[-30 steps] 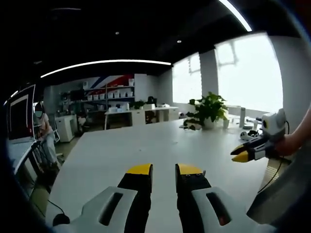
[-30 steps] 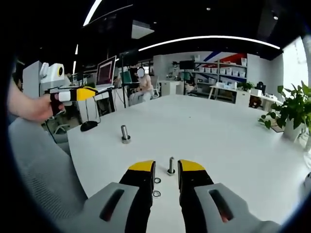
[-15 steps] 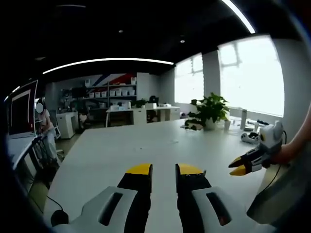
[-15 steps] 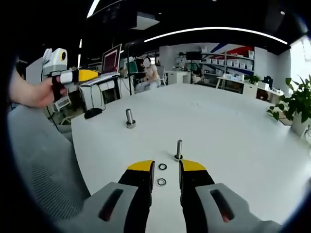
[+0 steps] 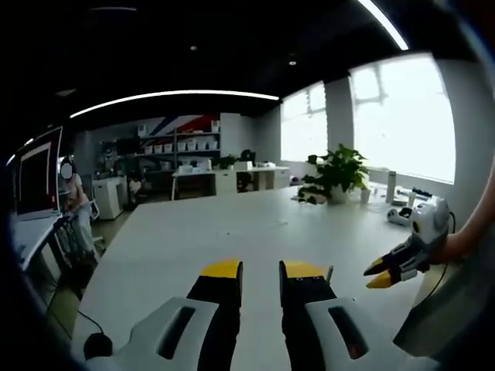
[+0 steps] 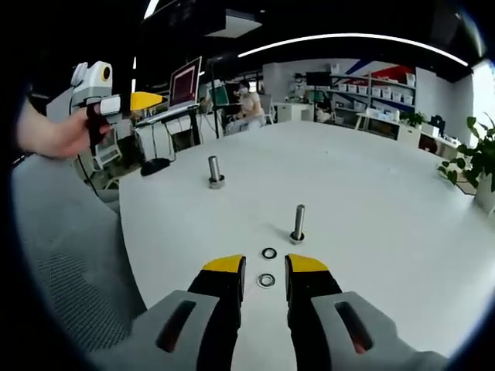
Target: Place the washer onto the threaded stud by aligning its center hole with the stud, sliding it down to the base, and recovering from edge contact or off-axis alignment until the washer reaches the visible bottom stop.
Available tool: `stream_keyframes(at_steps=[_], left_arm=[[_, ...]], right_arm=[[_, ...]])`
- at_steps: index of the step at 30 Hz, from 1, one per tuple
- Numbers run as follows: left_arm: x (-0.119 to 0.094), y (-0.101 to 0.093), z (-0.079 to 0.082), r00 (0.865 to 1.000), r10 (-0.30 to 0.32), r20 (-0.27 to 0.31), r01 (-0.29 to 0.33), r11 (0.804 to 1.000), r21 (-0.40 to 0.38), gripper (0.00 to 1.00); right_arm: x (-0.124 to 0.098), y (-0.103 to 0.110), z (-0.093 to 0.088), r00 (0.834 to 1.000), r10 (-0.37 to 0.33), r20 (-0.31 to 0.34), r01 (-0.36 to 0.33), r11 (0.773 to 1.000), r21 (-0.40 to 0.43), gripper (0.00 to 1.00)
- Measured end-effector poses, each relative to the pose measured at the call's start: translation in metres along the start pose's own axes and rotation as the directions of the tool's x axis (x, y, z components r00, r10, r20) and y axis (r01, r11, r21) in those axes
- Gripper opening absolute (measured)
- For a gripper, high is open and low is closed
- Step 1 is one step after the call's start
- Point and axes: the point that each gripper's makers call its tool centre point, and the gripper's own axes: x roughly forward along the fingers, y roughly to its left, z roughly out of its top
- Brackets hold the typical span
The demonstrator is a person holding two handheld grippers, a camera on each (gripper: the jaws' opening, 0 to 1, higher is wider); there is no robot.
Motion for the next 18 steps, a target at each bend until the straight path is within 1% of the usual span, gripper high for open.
stream_keyframes(at_steps=[4,8,11,14,16,18], left_arm=[[0.003,-0.002,-0.002,1.000,-0.005,-0.007,0.005,1.000,-0.002,0.17],[0.004,-0.007,0.001,1.000,-0.031,0.003,0.031,1.000,-0.004,0.17],[0.004,-0.011,0.006,0.999,-0.049,0.023,0.049,0.999,-0.016,0.17],[0.003,-0.014,0.010,0.998,-0.052,0.032,0.053,0.999,-0.014,0.16],[0.003,-0.016,0.014,0.997,-0.061,0.048,0.062,0.998,-0.015,0.16],[0.002,-0.015,0.018,0.996,-0.056,0.064,0.059,0.997,-0.046,0.16]], right_arm=[[-0.005,-0.001,0.005,1.000,-0.013,0.011,0.013,1.000,0.005,0.23],[-0.008,-0.003,0.008,1.000,-0.024,0.008,0.024,1.000,0.001,0.23],[-0.011,-0.005,0.013,0.999,-0.037,0.011,0.037,0.999,-0.007,0.23],[-0.011,-0.005,0.015,0.999,-0.038,-0.007,0.038,0.999,-0.023,0.23],[-0.012,-0.005,0.018,0.999,-0.046,-0.013,0.045,0.999,-0.027,0.23],[-0.010,-0.003,0.020,0.998,-0.051,-0.027,0.050,0.998,-0.029,0.23]])
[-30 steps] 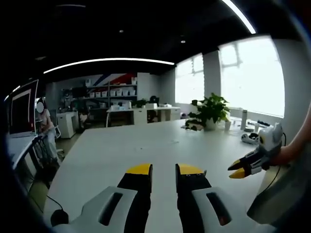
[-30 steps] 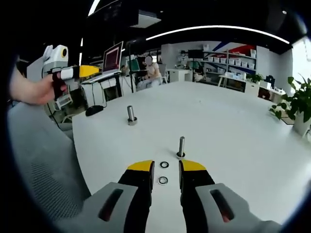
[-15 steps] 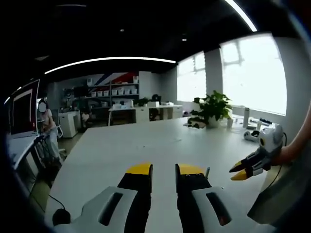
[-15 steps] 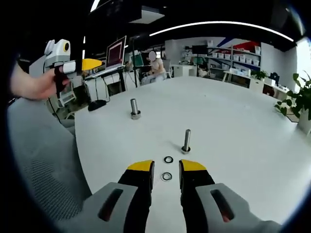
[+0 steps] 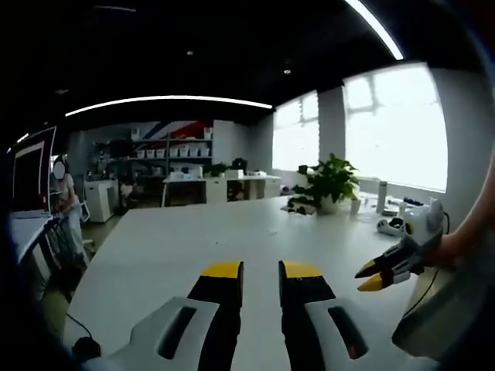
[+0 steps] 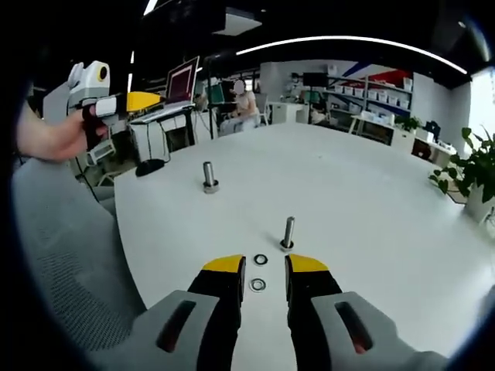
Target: Place the washer onto the threaded stud by aligning its center hole with the stud, sliding it down to the base, and recovering from edge contact or off-axis alignment until the washer reaches the visible bottom stop.
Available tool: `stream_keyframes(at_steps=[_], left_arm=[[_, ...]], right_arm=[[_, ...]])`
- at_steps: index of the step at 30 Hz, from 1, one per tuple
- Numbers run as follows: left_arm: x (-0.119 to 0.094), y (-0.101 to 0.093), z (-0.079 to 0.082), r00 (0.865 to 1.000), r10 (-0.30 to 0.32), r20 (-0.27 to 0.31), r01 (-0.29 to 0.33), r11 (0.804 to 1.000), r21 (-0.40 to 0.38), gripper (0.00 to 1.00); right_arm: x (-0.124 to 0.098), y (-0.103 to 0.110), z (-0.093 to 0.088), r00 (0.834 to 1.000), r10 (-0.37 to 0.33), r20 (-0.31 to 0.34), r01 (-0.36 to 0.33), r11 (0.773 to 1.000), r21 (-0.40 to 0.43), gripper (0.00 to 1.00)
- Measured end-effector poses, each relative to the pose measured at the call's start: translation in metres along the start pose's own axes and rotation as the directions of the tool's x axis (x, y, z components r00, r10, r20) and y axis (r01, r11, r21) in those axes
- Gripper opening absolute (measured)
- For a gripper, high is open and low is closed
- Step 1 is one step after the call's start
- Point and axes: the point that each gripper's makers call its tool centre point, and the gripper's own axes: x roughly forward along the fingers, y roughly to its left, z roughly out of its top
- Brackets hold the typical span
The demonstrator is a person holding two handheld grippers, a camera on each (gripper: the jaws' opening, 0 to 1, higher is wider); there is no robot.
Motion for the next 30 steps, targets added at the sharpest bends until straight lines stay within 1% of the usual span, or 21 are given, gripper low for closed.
stream_keyframes(at_steps=[3,5,8,10,11,12,13,15,17,21,23,25,30], left_arm=[[0.000,0.001,0.004,1.000,0.002,0.012,-0.001,1.000,-0.010,0.16],[-0.001,0.002,0.005,1.000,-0.001,0.017,0.001,0.999,-0.032,0.16],[-0.002,0.001,0.011,1.000,-0.013,0.020,0.014,0.999,-0.037,0.16],[-0.002,0.001,0.015,1.000,-0.011,0.028,0.012,0.999,-0.041,0.16],[-0.002,-0.001,0.017,0.999,-0.020,0.037,0.021,0.998,-0.051,0.16],[-0.001,-0.002,0.017,0.999,-0.022,0.033,0.024,0.998,-0.052,0.16],[-0.001,-0.005,0.017,0.999,-0.036,0.037,0.038,0.998,-0.045,0.16],[-0.001,-0.008,0.016,0.998,-0.045,0.042,0.046,0.999,-0.027,0.16],[-0.001,-0.008,0.015,0.998,-0.052,0.044,0.054,0.997,-0.047,0.16],[-0.004,-0.004,0.016,0.998,-0.039,0.053,0.042,0.998,-0.051,0.16],[-0.004,-0.002,0.014,0.998,-0.037,0.049,0.040,0.998,-0.050,0.16],[-0.003,0.001,0.012,0.998,-0.035,0.044,0.037,0.998,-0.060,0.16],[-0.004,0.001,0.011,0.999,-0.026,0.044,0.028,0.998,-0.060,0.16]], right_arm=[[0.004,0.005,0.002,1.000,0.000,-0.023,0.000,1.000,-0.011,0.23],[0.005,0.006,0.003,0.999,-0.007,-0.033,0.007,1.000,-0.014,0.23],[0.008,0.006,0.008,0.999,-0.041,-0.029,0.042,0.999,0.021,0.23],[0.010,0.007,0.007,0.997,-0.064,-0.032,0.066,0.997,0.050,0.23],[0.011,0.007,0.006,0.997,-0.068,-0.035,0.069,0.996,0.052,0.23],[0.013,0.007,0.002,0.996,-0.079,-0.048,0.082,0.995,0.059,0.23],[0.014,0.008,0.001,0.995,-0.083,-0.049,0.086,0.994,0.060,0.23],[0.016,0.011,-0.003,0.994,-0.091,-0.060,0.095,0.993,0.070,0.23],[0.020,0.016,-0.008,0.993,-0.088,-0.076,0.093,0.994,0.064,0.23],[0.025,0.024,-0.016,0.990,-0.092,-0.104,0.100,0.993,0.069,0.23],[0.026,0.026,-0.021,0.988,-0.097,-0.116,0.107,0.990,0.087,0.23],[0.027,0.027,-0.024,0.988,-0.099,-0.120,0.110,0.990,0.086,0.23],[0.029,0.024,-0.034,0.986,-0.097,-0.139,0.112,0.988,0.103,0.23]])
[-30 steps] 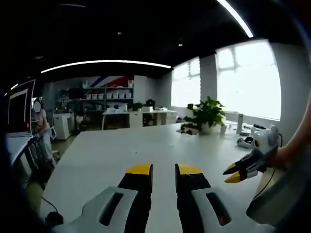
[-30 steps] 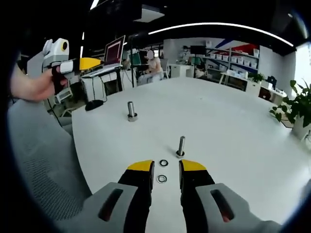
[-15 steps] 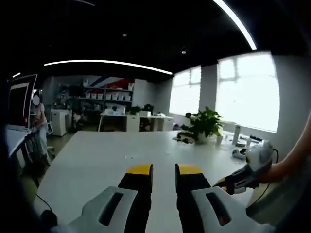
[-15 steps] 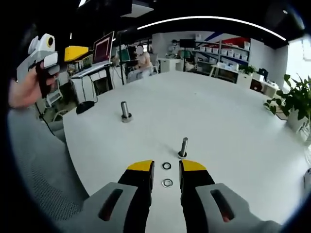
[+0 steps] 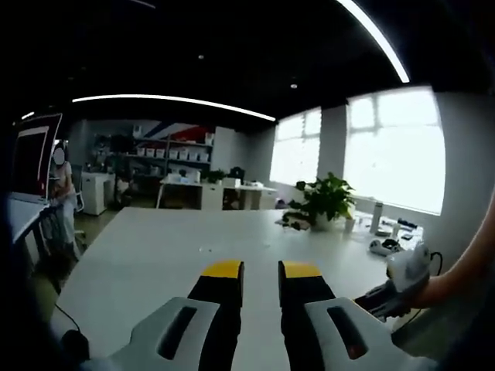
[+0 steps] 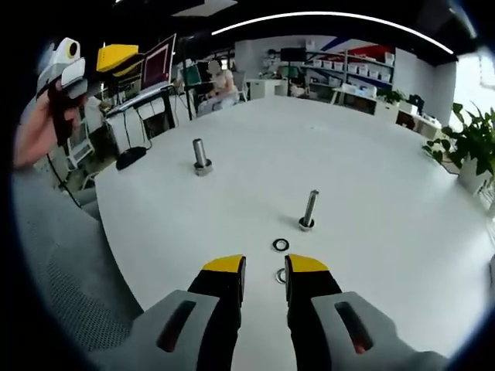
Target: Place the washer onto the threaded stud by aligning its center hole with the stud, sliding it down to the base, and recovering from edge contact or off-axis alignment until the washer reaches the visible bottom stop.
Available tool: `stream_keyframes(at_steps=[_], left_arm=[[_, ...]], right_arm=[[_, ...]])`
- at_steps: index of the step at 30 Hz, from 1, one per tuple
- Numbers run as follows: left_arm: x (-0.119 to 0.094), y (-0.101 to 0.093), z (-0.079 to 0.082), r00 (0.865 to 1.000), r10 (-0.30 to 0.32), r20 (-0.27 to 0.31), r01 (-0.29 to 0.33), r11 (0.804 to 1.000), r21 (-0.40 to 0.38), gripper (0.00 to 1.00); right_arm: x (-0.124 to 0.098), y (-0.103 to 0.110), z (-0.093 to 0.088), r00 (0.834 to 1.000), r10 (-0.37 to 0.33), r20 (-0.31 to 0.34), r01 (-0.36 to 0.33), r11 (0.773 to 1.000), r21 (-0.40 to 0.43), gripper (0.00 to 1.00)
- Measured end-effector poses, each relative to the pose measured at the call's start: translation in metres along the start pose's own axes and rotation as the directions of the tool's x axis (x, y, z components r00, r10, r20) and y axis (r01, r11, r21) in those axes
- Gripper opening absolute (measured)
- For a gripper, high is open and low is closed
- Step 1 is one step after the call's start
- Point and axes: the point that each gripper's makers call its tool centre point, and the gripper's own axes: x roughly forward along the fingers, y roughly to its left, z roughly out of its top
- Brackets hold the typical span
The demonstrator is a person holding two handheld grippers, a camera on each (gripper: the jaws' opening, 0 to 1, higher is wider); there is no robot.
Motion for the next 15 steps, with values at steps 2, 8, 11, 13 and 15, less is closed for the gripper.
stream_keyframes(at_steps=[2,8,11,13,15], left_arm=[[0.000,-0.002,-0.001,1.000,-0.006,-0.001,0.006,1.000,0.007,0.16],[0.001,-0.001,-0.001,1.000,-0.002,-0.004,0.002,1.000,0.028,0.16],[-0.001,0.001,-0.003,1.000,0.007,-0.010,-0.007,0.999,0.035,0.16],[-0.002,0.003,-0.002,1.000,0.015,-0.008,-0.014,0.999,0.041,0.16],[-0.002,0.004,-0.001,1.000,0.019,-0.003,-0.019,0.999,0.039,0.16]], right_arm=[[0.002,-0.004,-0.003,1.000,-0.006,0.000,0.006,1.000,0.023,0.23],[0.010,-0.011,-0.008,1.000,-0.021,0.009,0.021,0.997,0.070,0.22],[0.014,-0.008,-0.013,1.000,-0.013,0.000,0.013,0.998,0.065,0.22],[0.014,-0.009,-0.016,1.000,-0.014,-0.005,0.015,0.998,0.068,0.22],[0.015,-0.013,-0.018,0.999,-0.032,0.000,0.032,0.996,0.083,0.22]])
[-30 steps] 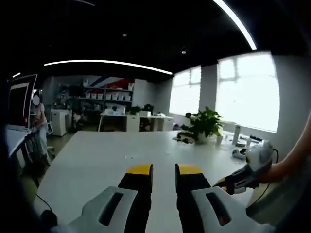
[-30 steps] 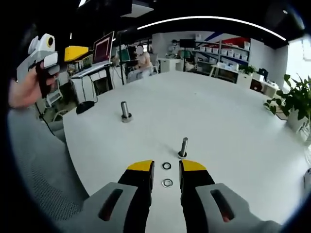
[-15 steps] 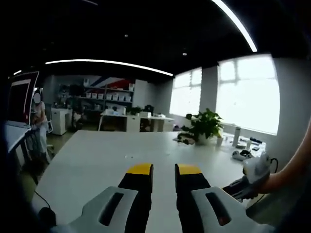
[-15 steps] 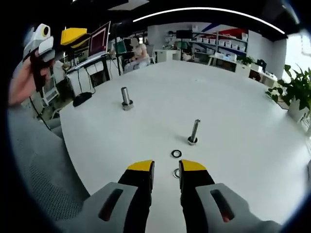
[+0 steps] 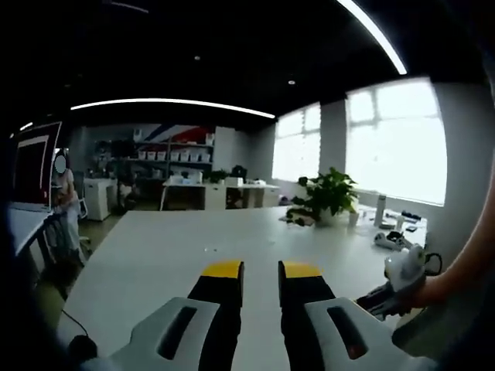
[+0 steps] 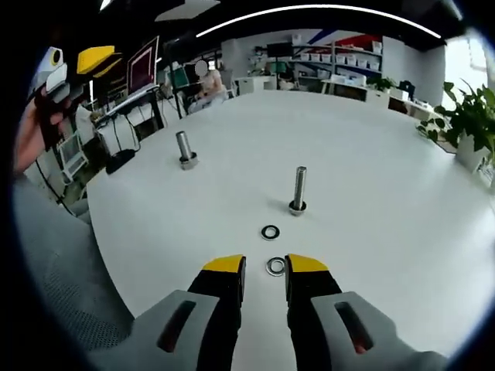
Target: Place the washer onto the threaded stud by aligning its center hole with the stud, sliding it down to the base, and recovering from edge contact or off-axis alignment until the washer reaches the visible bottom stop.
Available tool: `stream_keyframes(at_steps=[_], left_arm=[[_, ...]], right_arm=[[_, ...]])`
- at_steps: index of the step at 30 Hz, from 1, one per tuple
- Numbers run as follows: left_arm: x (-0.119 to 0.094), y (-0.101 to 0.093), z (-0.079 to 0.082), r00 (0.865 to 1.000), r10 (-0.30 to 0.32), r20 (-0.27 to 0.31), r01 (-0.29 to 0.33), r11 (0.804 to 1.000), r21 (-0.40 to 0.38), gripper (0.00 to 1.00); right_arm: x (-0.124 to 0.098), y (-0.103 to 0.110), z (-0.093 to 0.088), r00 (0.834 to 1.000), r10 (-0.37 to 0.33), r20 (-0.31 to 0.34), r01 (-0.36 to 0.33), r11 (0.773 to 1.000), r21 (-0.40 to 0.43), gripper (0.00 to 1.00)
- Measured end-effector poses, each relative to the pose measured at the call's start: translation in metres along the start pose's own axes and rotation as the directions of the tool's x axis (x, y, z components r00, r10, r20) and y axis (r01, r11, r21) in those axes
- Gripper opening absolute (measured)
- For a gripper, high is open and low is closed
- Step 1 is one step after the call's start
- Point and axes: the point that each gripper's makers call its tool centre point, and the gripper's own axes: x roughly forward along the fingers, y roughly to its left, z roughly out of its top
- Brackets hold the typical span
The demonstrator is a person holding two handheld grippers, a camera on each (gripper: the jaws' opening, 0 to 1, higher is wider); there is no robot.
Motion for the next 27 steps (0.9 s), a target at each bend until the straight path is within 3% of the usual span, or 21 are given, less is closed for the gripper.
stream_keyframes(at_steps=[6,27], left_arm=[[0.000,0.002,-0.001,1.000,0.008,-0.002,-0.008,1.000,0.006,0.16],[0.000,-0.001,-0.002,1.000,-0.001,-0.007,0.001,1.000,0.026,0.16]], right_arm=[[0.005,-0.002,-0.006,1.000,-0.019,0.002,0.019,0.999,0.051,0.22],[0.008,-0.005,-0.010,1.000,-0.030,0.011,0.029,0.998,0.059,0.21]])
